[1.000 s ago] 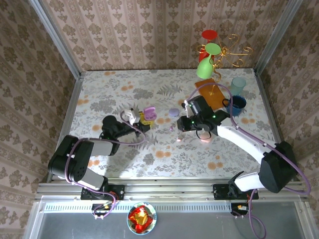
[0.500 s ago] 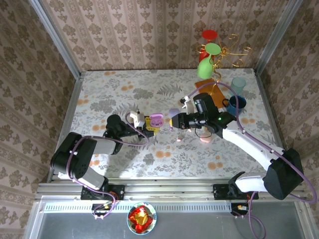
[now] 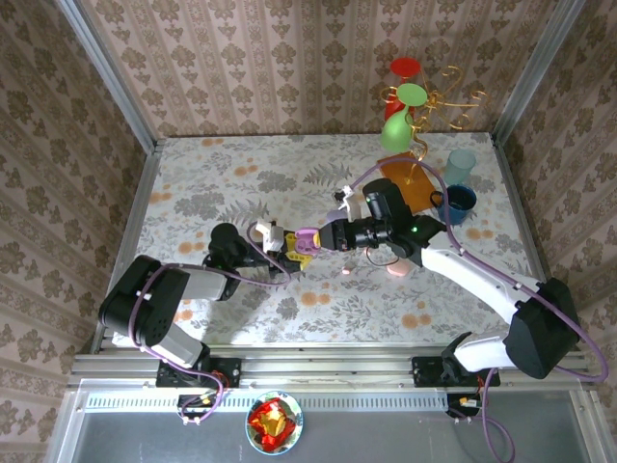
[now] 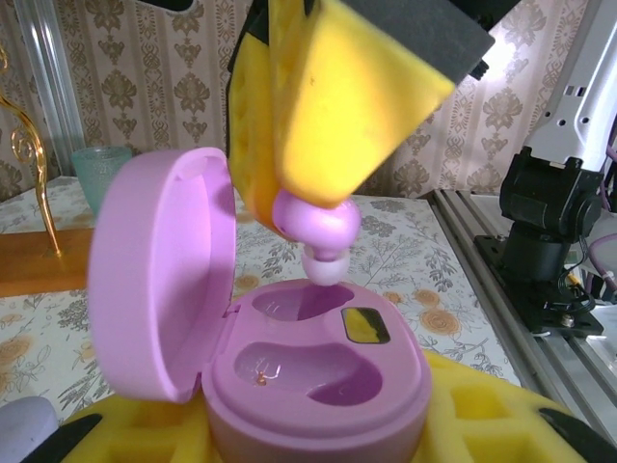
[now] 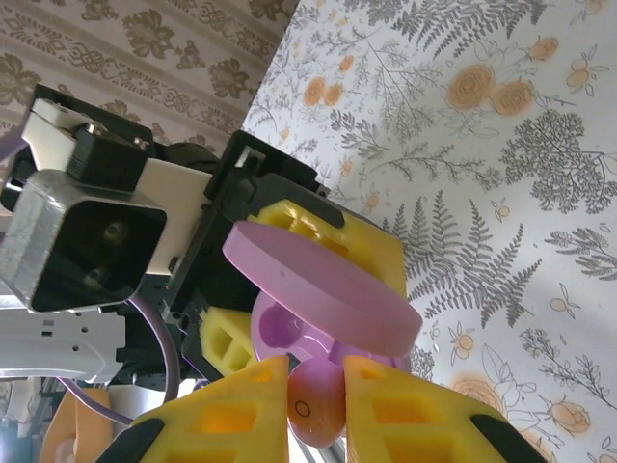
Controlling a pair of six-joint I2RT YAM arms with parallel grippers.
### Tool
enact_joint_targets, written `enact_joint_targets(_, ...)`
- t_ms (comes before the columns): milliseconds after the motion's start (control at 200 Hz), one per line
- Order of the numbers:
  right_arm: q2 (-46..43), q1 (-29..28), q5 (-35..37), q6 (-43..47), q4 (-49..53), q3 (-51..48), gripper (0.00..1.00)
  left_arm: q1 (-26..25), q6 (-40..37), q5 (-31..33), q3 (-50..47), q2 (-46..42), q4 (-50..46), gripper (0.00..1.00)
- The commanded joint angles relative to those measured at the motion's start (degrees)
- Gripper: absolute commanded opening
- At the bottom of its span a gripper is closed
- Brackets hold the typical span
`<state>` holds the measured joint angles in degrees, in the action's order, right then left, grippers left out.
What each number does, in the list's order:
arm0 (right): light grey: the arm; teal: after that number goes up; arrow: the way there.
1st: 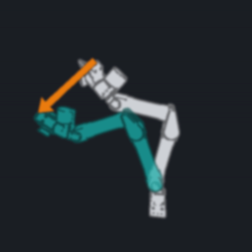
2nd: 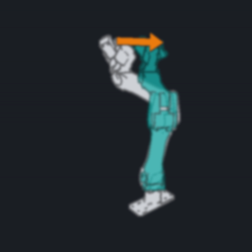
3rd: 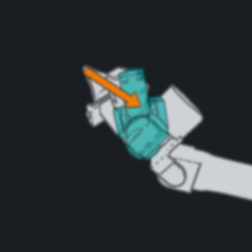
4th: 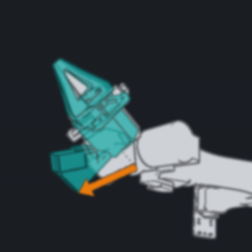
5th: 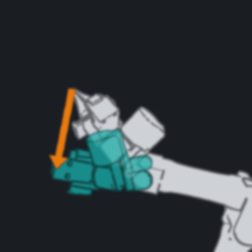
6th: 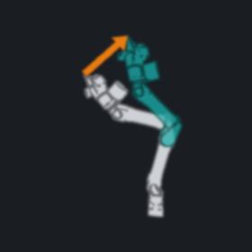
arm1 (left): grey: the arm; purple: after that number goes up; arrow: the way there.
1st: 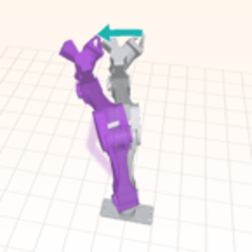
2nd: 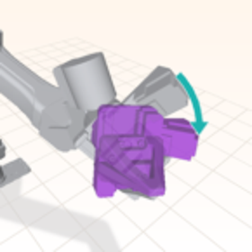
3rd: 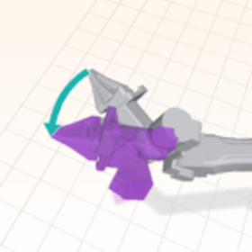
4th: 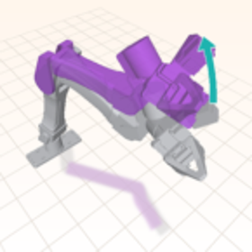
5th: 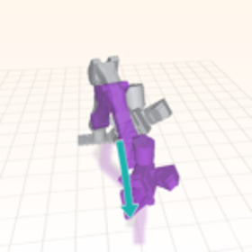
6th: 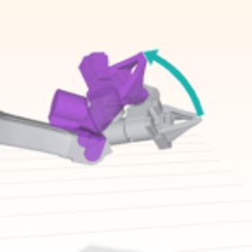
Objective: Insert the wireless bluetooth earbuds into the charging case
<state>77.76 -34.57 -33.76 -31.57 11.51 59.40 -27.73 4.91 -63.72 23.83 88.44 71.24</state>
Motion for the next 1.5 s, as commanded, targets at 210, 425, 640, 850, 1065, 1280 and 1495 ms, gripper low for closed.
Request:
enact_joint_targets(210, 1.6, -0.7, -1.3, 1.2, 0.4, 2.8, 0.19, -0.2, 0.9, -2.5, 1.3, 0.3, 2.1, 0.24)
enact_joint_targets(425, 4.0, -0.8, -1.5, 1.2, 2.5, 2.8, 0.19, -0.1, 0.5, -0.9, 1.2, 0.7, 2.1, 0.24)
enact_joint_targets(640, 4.7, -0.8, -0.1, 2.1, 3.5, 2.1, 0.19, -0.2, 1.0, -0.9, 1.2, 0.2, 2.2, 0.24)
enact_joint_targets(850, 5.1, -0.8, 1.5, 2.1, 3.7, 2.6, 0.26, -0.1, 0.6, -0.9, 0.9, -0.3, 2.2, 0.24)
enact_joint_targets(1065, 2.5, -0.4, 4.3, 3.1, 4.5, 3.4, 0.39, 0.5, 0.7, -0.6, 0.9, -0.2, 2.1, 0.24)
enact_joint_targets(1280, -1.7, 0.3, 6.2, 3.4, 3.7, 1.5, 0.45, 0.8, 0.7, -0.3, 0.9, -0.2, 2.2, 0.24)
enact_joint_targets(1495, -6.1, 1.0, 9.0, 2.2, 0.1, -3.2, 0.48, 3.0, -1.6, 6.1, -0.9, -1.3, 2.5, 0.24)
